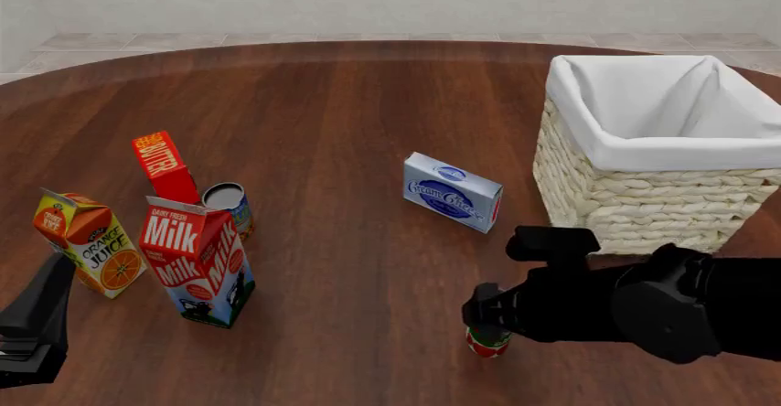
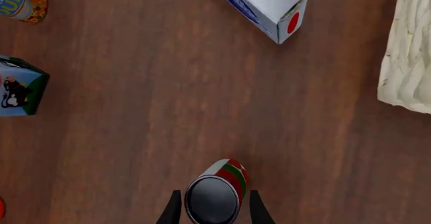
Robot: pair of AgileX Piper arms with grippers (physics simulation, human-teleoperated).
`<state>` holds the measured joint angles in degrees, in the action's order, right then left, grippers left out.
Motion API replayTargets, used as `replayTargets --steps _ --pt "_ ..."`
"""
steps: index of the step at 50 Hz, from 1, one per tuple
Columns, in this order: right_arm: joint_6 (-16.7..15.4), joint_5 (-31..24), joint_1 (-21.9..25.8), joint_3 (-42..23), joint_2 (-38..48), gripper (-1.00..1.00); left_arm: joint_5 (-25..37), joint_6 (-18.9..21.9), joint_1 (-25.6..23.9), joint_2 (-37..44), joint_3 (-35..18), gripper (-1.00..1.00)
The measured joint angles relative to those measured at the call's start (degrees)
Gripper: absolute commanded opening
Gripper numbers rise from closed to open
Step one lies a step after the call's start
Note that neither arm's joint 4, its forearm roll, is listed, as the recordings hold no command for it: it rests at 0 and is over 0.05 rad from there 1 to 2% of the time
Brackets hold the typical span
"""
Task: Pick up the tomato sauce, and put it in the basket.
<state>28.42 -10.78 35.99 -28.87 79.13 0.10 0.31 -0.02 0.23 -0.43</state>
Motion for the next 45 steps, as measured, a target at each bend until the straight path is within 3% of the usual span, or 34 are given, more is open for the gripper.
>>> replayTargets --steps 23,24,45 --pt "0.2 1.5 0.2 0.6 1.8 1.0 0.0 0.0 0.0 0.0 0.0 1.0" --pt "0.2 1.5 0.2 0.5 1.8 -1.0 0.0 0.0 0.0 0.0 0.0 1.0" --pt "-2.6 -2.5 0.2 -1.4 -1.4 -1.0 0.0 0.0 0.0 0.0 0.0 1.0"
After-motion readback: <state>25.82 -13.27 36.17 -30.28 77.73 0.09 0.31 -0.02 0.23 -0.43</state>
